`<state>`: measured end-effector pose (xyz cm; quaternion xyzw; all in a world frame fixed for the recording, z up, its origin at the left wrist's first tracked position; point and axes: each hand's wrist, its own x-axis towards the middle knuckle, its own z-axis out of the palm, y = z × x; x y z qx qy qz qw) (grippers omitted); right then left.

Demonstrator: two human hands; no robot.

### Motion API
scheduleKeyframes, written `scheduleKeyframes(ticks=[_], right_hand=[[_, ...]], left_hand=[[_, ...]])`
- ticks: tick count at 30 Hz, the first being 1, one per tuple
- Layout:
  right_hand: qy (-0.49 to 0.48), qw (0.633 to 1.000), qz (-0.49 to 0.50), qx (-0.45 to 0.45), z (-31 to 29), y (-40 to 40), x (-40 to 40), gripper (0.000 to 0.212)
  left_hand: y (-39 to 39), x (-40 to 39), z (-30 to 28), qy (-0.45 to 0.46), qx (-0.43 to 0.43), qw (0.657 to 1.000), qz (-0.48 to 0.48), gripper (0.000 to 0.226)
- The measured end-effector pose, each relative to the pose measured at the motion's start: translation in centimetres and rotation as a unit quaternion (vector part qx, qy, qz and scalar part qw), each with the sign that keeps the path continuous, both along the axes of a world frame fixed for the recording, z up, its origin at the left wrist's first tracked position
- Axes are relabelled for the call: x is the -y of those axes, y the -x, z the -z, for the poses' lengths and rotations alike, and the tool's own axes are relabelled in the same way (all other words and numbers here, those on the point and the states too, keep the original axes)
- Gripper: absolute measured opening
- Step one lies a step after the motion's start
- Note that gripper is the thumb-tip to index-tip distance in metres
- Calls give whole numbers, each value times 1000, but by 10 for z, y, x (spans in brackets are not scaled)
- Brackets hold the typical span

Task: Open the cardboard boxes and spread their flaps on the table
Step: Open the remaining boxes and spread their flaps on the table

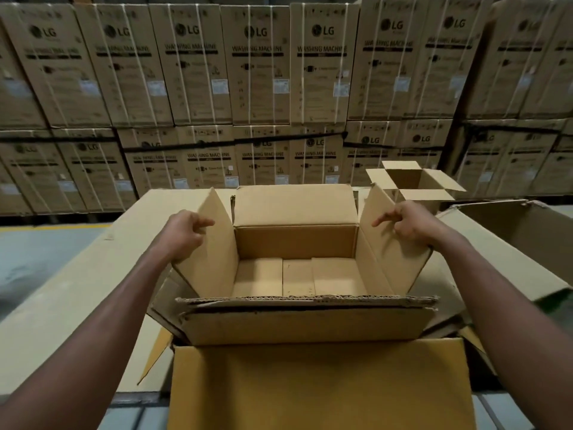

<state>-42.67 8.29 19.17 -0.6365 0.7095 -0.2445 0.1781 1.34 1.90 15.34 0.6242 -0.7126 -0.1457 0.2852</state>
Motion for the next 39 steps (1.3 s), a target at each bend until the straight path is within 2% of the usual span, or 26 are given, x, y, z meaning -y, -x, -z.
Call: scheduleKeyframes(ticks=[9, 17, 20, 29, 39], right_hand=[[-26, 998, 22, 44, 71, 12, 17, 44], [-46, 998, 26, 35, 120, 26, 35, 51], [-45, 998, 22, 22, 127, 30, 38, 56], [-51, 998, 20, 14, 134, 38, 40, 54], [-59, 997, 37, 24, 135, 51, 28, 49]], left_hand=[[1, 4, 58, -24, -20, 999, -9, 47], [-5, 9, 105, -66, -22, 998, 1, 50], [-6, 12, 112, -65, -14, 998, -3, 50], [-12, 26, 121, -126, 8, 992, 2, 54], [-10, 30, 125, -107, -5, 994, 2, 54]])
